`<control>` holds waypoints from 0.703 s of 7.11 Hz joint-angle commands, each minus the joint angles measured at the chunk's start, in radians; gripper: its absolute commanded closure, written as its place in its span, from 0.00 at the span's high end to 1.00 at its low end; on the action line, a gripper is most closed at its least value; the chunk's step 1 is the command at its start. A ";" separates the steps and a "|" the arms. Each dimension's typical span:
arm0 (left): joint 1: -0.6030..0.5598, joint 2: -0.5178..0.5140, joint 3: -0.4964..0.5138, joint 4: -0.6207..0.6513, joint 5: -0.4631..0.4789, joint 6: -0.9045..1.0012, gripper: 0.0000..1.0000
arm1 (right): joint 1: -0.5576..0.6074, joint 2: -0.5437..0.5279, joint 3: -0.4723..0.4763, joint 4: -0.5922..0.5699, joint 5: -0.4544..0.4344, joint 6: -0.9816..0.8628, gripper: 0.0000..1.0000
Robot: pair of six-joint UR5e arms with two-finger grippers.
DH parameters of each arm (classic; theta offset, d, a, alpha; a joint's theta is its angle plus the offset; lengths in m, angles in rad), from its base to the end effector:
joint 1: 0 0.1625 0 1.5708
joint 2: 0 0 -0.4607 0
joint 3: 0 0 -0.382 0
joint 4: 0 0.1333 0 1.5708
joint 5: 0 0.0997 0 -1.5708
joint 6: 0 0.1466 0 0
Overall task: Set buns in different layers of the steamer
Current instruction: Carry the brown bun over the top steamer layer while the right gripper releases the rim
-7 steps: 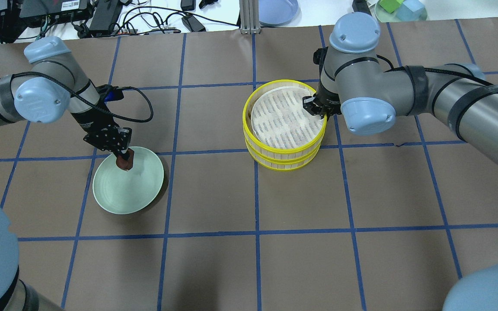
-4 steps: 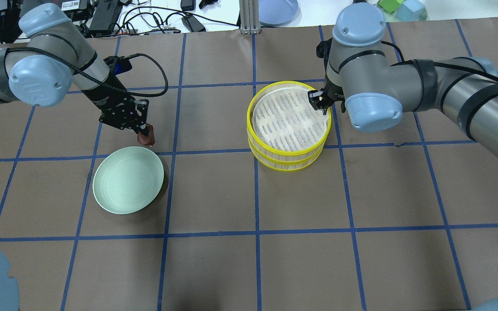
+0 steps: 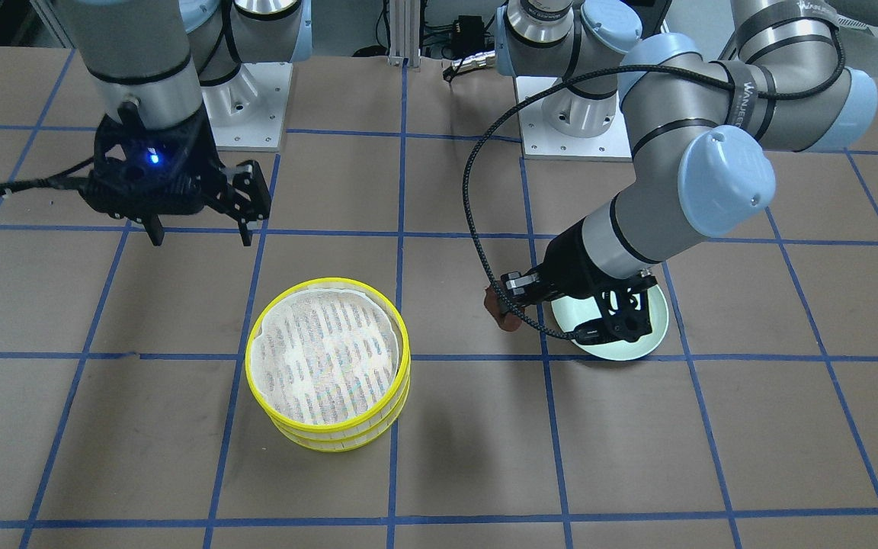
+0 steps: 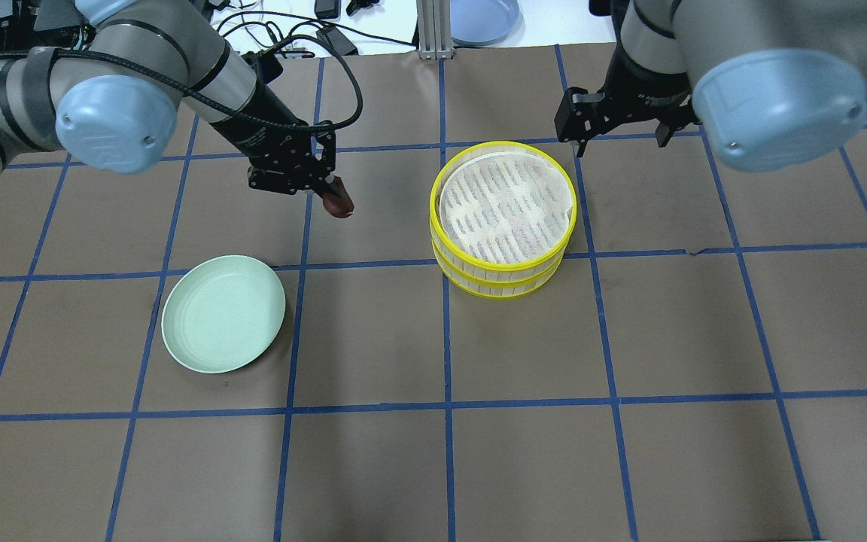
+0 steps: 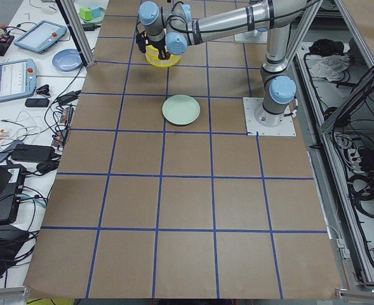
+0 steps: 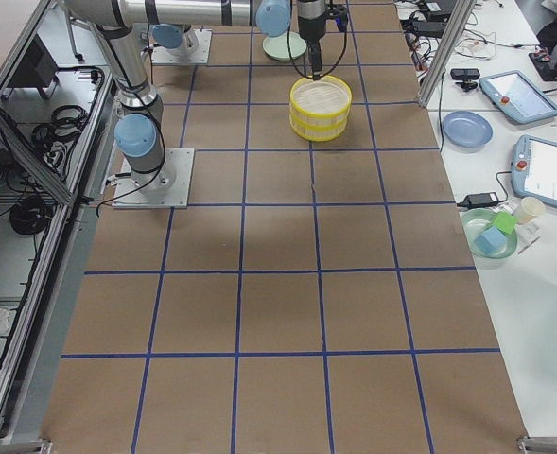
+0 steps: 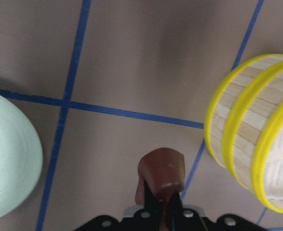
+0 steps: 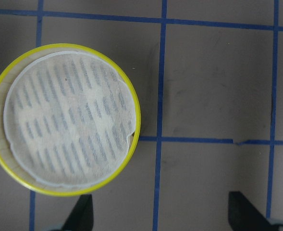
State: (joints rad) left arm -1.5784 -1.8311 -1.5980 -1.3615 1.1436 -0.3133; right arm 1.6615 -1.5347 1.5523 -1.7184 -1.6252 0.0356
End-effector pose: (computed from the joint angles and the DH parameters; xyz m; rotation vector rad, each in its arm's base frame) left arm -0.1984 -0.5724 0.3586 0.4378 -2.6901 -0.1997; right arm 0.1716 -0.5029 0.4840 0.0796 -3.0877 0.2060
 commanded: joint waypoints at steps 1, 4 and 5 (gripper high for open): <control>-0.067 -0.020 -0.008 0.129 -0.135 -0.136 0.00 | -0.009 -0.038 -0.078 0.243 0.007 -0.006 1.00; -0.156 -0.080 -0.011 0.270 -0.254 -0.234 0.00 | -0.016 -0.038 -0.069 0.146 0.035 0.000 1.00; -0.182 -0.103 -0.013 0.312 -0.254 -0.260 0.00 | -0.014 -0.039 -0.057 0.140 0.041 0.000 1.00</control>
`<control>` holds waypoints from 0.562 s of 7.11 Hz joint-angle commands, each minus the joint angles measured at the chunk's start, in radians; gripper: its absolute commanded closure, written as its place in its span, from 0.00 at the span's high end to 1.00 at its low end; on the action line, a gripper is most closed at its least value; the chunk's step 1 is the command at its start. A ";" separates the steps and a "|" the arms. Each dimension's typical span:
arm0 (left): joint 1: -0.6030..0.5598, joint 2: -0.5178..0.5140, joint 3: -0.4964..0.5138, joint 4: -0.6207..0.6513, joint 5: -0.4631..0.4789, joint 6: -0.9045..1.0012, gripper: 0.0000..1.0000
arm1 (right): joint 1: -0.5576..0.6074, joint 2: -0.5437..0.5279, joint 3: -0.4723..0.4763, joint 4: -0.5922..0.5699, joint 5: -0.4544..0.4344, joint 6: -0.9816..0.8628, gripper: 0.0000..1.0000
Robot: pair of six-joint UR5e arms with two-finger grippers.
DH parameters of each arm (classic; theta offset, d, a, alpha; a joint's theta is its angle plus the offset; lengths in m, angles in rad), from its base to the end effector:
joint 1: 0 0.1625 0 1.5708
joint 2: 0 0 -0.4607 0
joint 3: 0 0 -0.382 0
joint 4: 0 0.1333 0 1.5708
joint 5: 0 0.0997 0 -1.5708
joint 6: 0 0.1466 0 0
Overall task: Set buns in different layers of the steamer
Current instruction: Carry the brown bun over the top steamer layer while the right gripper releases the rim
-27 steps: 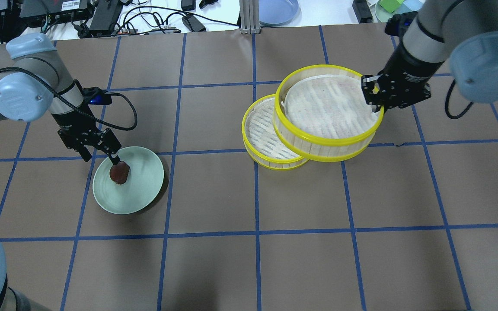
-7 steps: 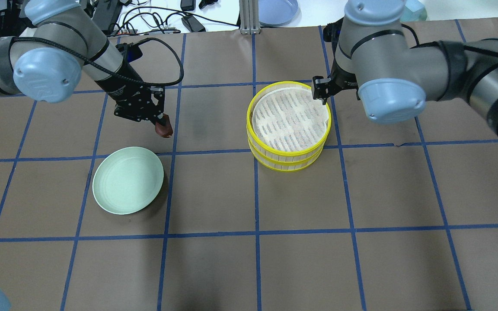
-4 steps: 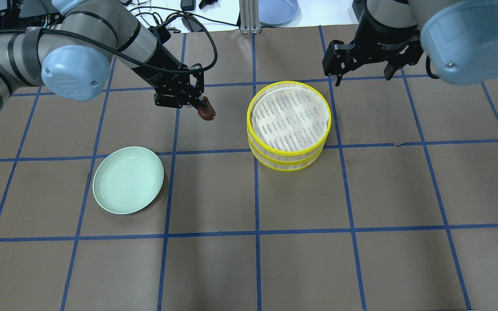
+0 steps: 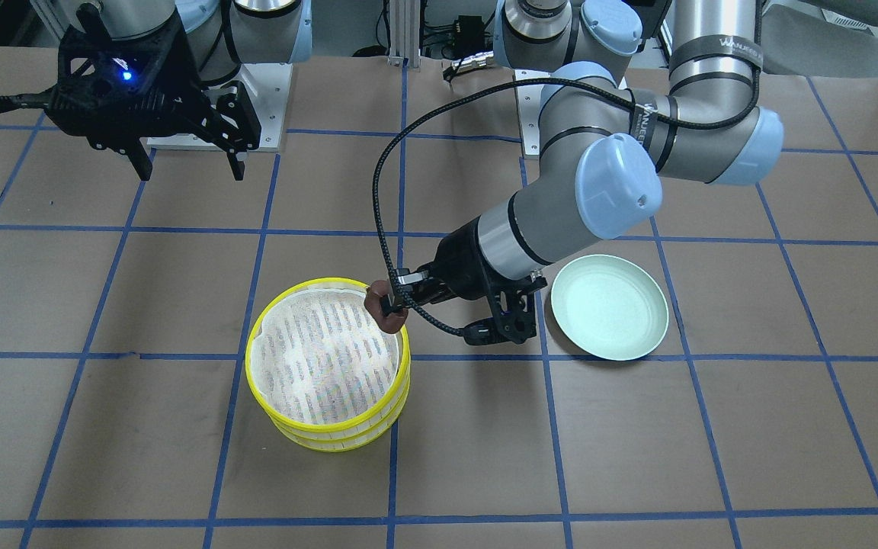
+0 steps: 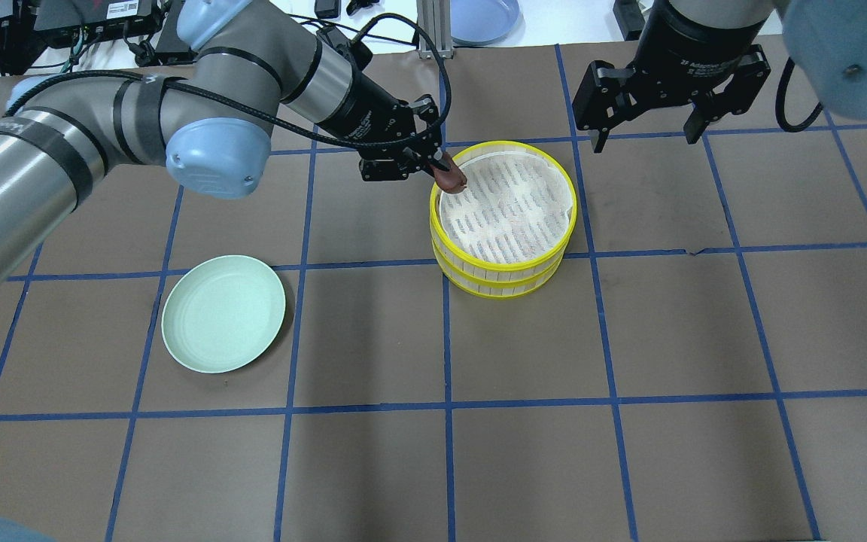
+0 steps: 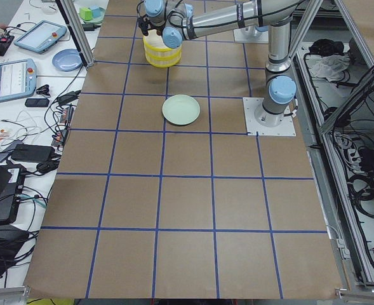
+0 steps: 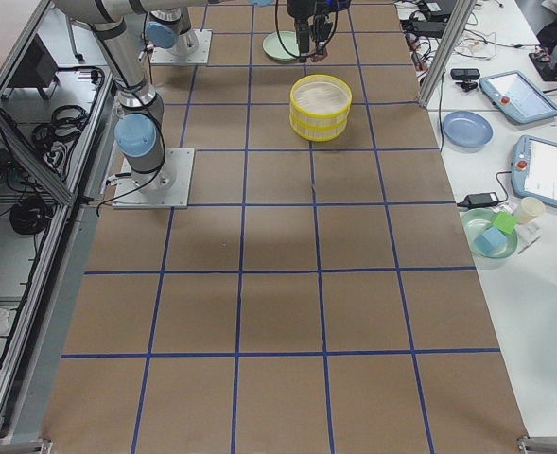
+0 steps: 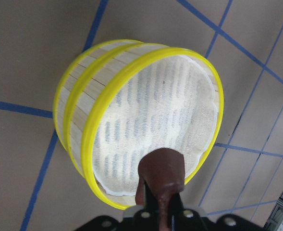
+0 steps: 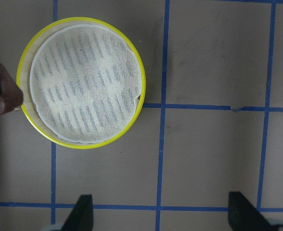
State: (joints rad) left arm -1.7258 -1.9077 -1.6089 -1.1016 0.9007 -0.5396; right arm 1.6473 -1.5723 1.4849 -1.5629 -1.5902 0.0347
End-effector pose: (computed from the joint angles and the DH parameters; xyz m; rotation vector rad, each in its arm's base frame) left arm -0.3170 -0.5758 0.3524 0.4331 -2.4368 -0.1836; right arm 0.1676 -0.4795 0.5184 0.0641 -3.1235 0.1257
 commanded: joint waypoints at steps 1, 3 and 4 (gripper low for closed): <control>-0.052 -0.054 -0.003 0.113 -0.016 -0.048 0.00 | -0.001 0.000 0.020 -0.043 0.004 0.005 1.00; -0.066 -0.105 -0.003 0.234 -0.042 -0.102 0.00 | 0.000 -0.011 0.034 -0.048 -0.010 0.013 1.00; -0.064 -0.125 -0.003 0.276 -0.042 -0.102 0.21 | 0.000 -0.028 0.067 -0.063 -0.008 0.013 1.00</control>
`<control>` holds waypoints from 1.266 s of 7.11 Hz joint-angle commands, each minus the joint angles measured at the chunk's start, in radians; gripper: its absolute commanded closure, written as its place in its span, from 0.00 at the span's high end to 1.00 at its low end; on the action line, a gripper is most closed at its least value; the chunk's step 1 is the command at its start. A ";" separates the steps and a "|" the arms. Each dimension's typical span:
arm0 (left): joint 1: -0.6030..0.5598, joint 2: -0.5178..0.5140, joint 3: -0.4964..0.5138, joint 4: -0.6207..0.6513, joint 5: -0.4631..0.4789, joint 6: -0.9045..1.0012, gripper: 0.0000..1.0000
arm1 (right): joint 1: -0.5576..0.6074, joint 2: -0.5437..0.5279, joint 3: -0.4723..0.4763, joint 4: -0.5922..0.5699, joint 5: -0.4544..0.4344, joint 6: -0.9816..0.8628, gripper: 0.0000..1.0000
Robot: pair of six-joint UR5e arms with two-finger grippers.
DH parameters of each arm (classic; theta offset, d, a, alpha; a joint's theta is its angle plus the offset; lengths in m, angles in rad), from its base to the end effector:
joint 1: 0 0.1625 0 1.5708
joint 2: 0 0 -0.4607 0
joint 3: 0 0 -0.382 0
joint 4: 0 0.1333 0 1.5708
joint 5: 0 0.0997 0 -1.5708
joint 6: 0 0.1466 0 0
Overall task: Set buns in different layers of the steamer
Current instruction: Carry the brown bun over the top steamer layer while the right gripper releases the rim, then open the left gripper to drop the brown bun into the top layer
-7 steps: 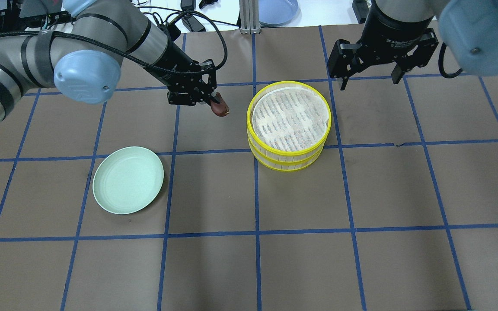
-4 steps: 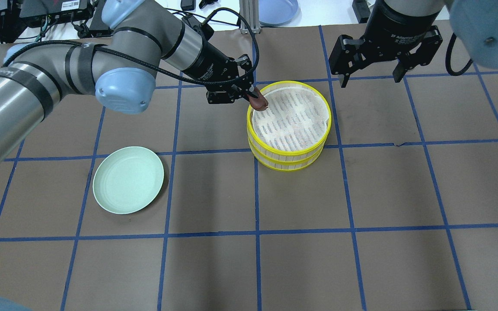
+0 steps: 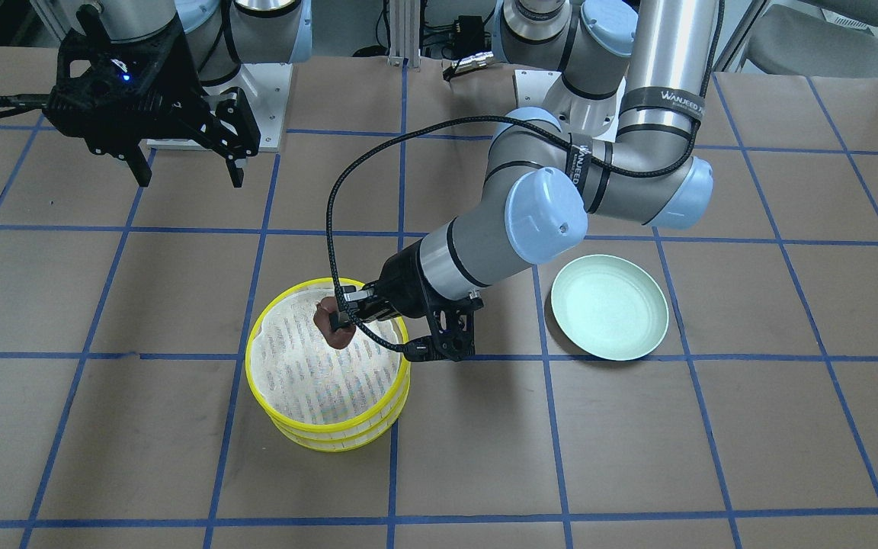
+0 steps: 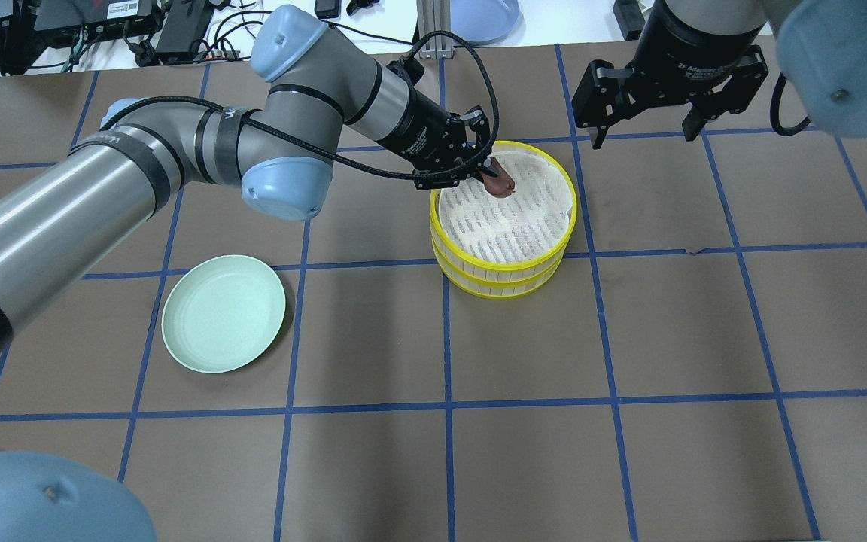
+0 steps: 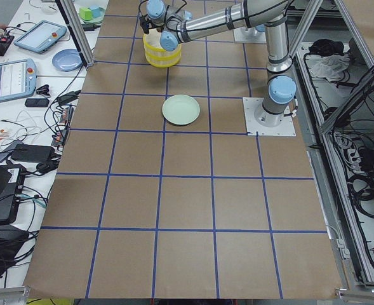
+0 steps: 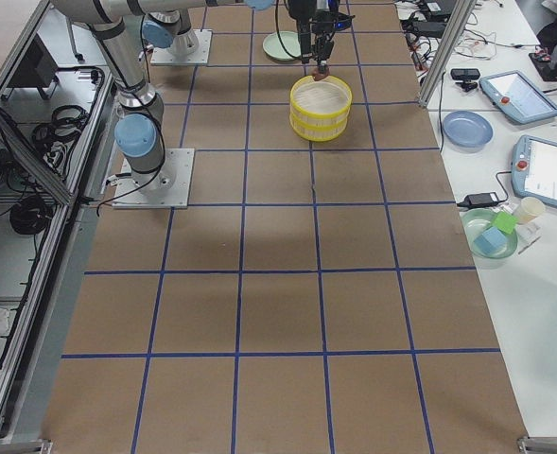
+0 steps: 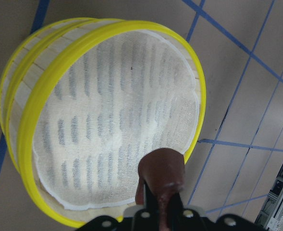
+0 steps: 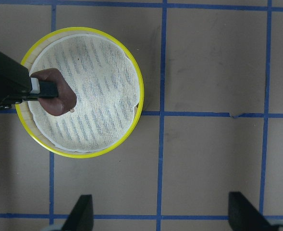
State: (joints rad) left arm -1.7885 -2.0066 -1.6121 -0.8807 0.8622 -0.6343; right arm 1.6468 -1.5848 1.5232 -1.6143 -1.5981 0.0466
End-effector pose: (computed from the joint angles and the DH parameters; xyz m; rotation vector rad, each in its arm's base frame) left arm -0.3647 -0.5899 0.3170 0.4051 -2.3771 -0.1338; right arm 0.1661 -0.4781 0.5114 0.0436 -3.1161 0.1662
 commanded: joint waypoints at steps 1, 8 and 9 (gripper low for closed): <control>-0.003 -0.032 0.001 0.064 -0.003 -0.010 0.84 | -0.002 -0.017 0.037 -0.013 0.000 -0.001 1.00; 0.044 0.043 0.027 -0.038 0.137 0.043 1.00 | -0.004 -0.020 0.038 -0.015 0.000 -0.001 1.00; 0.075 0.073 0.034 -0.138 0.240 0.165 1.00 | -0.004 -0.020 0.038 -0.012 -0.002 -0.002 1.00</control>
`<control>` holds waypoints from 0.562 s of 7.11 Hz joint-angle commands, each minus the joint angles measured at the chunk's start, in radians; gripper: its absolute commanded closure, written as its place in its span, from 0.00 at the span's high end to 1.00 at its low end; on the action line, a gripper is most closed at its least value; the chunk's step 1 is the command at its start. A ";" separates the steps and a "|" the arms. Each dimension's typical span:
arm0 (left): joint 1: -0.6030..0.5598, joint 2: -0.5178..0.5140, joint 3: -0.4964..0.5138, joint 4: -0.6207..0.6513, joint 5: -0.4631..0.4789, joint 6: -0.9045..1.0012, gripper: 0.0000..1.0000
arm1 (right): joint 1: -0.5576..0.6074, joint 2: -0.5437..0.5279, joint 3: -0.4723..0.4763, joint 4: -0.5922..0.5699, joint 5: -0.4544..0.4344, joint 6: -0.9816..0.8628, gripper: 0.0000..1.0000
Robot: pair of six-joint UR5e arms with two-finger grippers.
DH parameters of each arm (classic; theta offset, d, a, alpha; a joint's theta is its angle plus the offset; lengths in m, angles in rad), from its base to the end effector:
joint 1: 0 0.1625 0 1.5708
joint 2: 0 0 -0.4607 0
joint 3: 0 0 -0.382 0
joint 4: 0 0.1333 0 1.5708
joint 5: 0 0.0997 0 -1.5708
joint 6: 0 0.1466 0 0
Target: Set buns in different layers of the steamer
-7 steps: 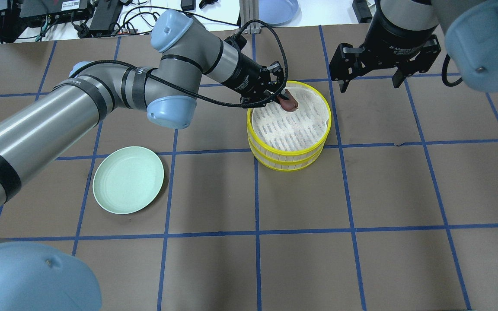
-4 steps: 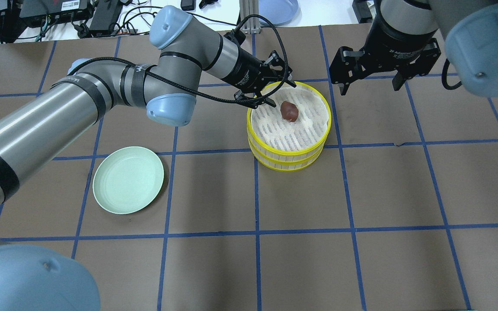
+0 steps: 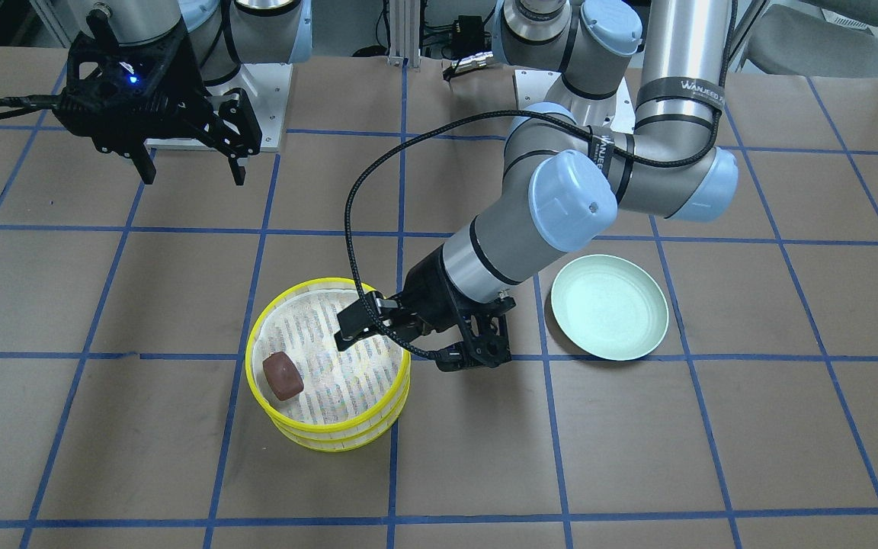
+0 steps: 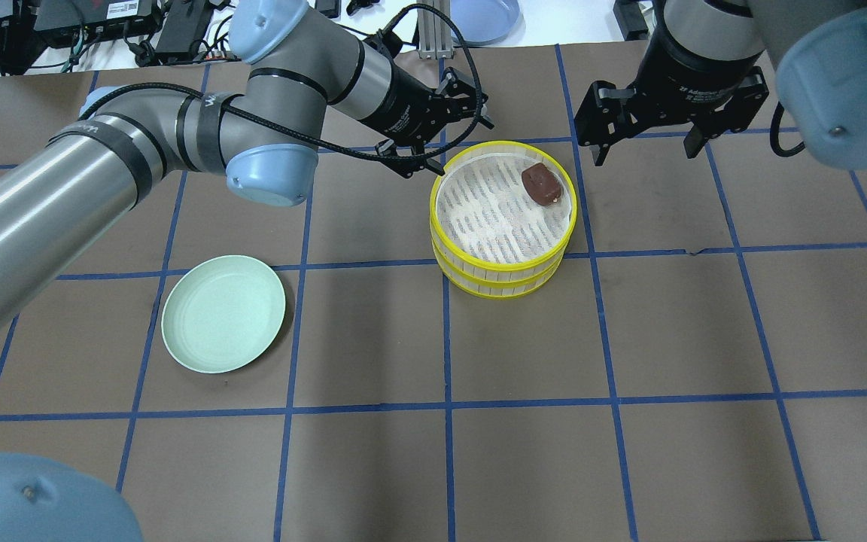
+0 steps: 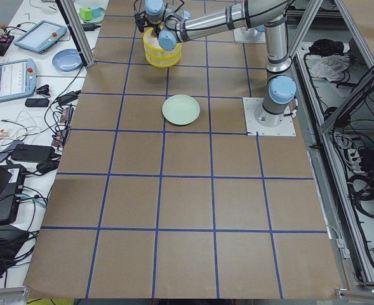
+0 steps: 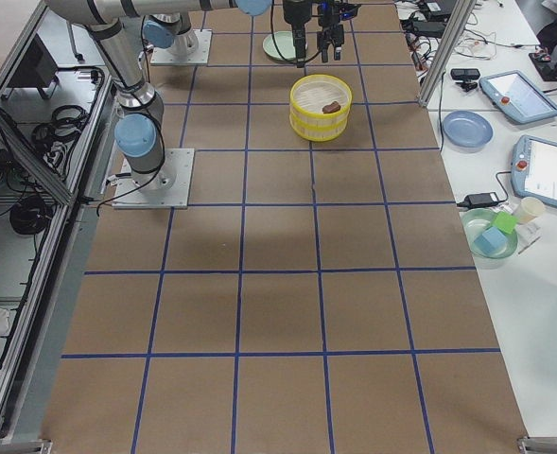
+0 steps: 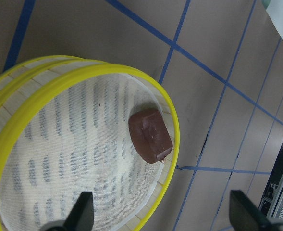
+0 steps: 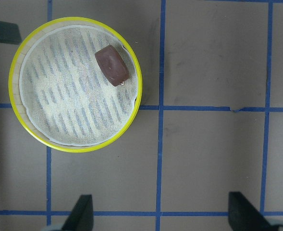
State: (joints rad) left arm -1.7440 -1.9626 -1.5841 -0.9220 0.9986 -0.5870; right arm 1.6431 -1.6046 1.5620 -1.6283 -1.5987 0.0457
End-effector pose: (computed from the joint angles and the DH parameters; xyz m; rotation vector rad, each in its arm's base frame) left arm -0.3221 -0.6071 0.3422 0.4294 -2.4883 0.0115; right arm 0.1635 -0.4693 0.5034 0.0393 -3.1154 0.1584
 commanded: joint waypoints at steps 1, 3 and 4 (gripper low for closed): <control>0.059 0.066 0.012 -0.218 0.211 0.253 1.00 | 0.000 0.000 0.001 0.004 -0.001 -0.001 1.00; 0.150 0.147 0.013 -0.366 0.394 0.503 1.00 | 0.000 0.000 0.001 0.004 -0.001 -0.001 1.00; 0.190 0.192 0.010 -0.441 0.510 0.633 1.00 | 0.000 0.000 0.001 0.002 -0.001 -0.001 1.00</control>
State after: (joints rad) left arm -1.6047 -1.8228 -1.5725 -1.2741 1.3919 -0.1005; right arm 1.6429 -1.6046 1.5630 -1.6257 -1.5996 0.0445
